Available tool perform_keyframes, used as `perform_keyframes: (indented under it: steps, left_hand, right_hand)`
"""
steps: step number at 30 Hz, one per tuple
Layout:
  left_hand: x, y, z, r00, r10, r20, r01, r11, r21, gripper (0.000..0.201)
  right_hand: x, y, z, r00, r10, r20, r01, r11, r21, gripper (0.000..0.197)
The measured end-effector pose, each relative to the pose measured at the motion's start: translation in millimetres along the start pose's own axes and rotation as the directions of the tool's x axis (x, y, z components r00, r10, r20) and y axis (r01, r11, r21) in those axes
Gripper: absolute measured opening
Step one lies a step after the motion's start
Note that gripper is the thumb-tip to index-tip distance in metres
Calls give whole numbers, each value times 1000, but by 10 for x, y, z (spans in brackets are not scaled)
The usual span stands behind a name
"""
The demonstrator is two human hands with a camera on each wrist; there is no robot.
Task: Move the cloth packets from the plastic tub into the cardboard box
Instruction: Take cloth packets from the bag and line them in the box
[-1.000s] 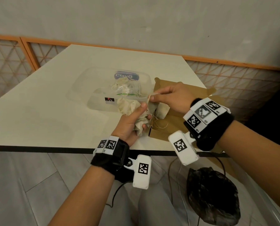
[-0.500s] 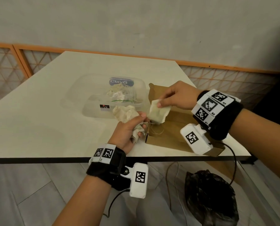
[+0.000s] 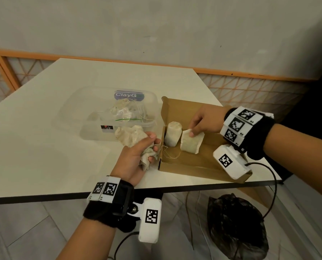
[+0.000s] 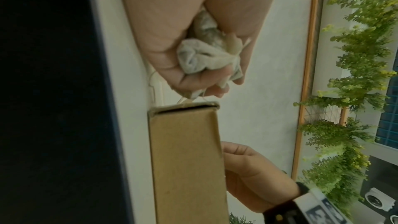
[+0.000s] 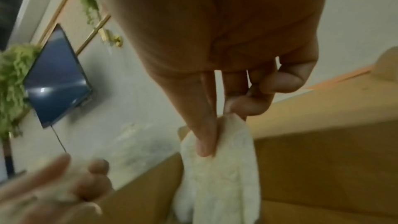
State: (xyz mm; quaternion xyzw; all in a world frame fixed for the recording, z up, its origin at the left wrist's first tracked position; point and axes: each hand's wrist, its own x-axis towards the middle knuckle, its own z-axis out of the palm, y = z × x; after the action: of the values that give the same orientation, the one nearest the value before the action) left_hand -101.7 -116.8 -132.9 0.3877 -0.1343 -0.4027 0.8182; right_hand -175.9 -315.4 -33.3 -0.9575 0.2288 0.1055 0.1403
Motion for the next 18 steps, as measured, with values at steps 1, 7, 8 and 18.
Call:
perform_keyframes:
  steps: [1,7,8,18]
  left_hand:
    - [-6,4,4,1000,2,4,-2,1000,5,13]
    - [-23,7,18,1000,24,17,-24,999,21,10]
    - [-24,7,20,1000,26,16,-27,999,25,9]
    - [-22,11,25,999,30,11,-30,999,10,8]
  right_hand:
    - [25,9,27,1000,14,-10,-14,1000,-26,7]
    - [92,46,36,995,60,-78,-62,998,-21,19]
    - [98,53,27,995,58,-81,-60,998,-21,18]
    - [62,-158,-58,958,-1,-288,7,1000,21,21]
